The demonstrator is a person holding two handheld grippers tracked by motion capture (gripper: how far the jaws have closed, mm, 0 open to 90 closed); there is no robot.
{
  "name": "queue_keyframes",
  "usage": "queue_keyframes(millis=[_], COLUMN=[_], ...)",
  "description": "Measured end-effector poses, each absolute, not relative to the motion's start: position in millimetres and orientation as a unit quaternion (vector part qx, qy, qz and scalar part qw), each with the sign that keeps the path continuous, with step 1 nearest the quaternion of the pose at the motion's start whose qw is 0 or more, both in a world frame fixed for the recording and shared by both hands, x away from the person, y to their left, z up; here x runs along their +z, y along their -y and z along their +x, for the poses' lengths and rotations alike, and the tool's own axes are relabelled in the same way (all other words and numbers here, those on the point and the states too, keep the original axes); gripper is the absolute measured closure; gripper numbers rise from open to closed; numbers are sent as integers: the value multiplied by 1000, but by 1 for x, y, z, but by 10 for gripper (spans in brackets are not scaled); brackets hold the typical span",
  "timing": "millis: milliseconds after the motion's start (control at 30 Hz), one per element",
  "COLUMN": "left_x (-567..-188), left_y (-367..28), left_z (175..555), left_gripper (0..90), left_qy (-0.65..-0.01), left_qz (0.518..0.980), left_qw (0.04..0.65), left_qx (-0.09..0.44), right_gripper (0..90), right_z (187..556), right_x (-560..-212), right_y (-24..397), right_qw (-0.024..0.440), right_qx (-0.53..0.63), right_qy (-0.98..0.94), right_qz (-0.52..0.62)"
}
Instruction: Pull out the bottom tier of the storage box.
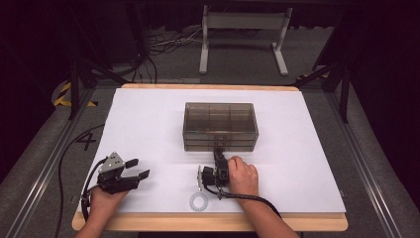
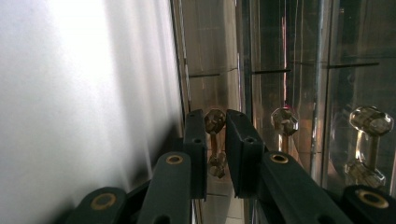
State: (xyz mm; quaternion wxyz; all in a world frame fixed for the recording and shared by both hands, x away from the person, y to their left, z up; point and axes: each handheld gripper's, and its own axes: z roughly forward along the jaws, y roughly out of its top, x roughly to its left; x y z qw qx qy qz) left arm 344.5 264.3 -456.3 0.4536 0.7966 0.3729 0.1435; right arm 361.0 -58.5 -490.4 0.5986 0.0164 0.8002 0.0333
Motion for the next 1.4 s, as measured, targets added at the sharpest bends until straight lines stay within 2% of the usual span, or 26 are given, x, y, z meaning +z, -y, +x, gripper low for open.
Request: queue_keyframes(millis=[1400], left_x=[-456], left_y=[-264], left_z=[350], left_gripper=[366], left_qy=[-379], left_qz=[794], left_qw=[455], left_qx=[139], right_gripper=[800], right_z=[332], right_x=[-491], right_y=[58], right_qw=[602], right_qx=[30], right_qy=[-798], right_qz=[9])
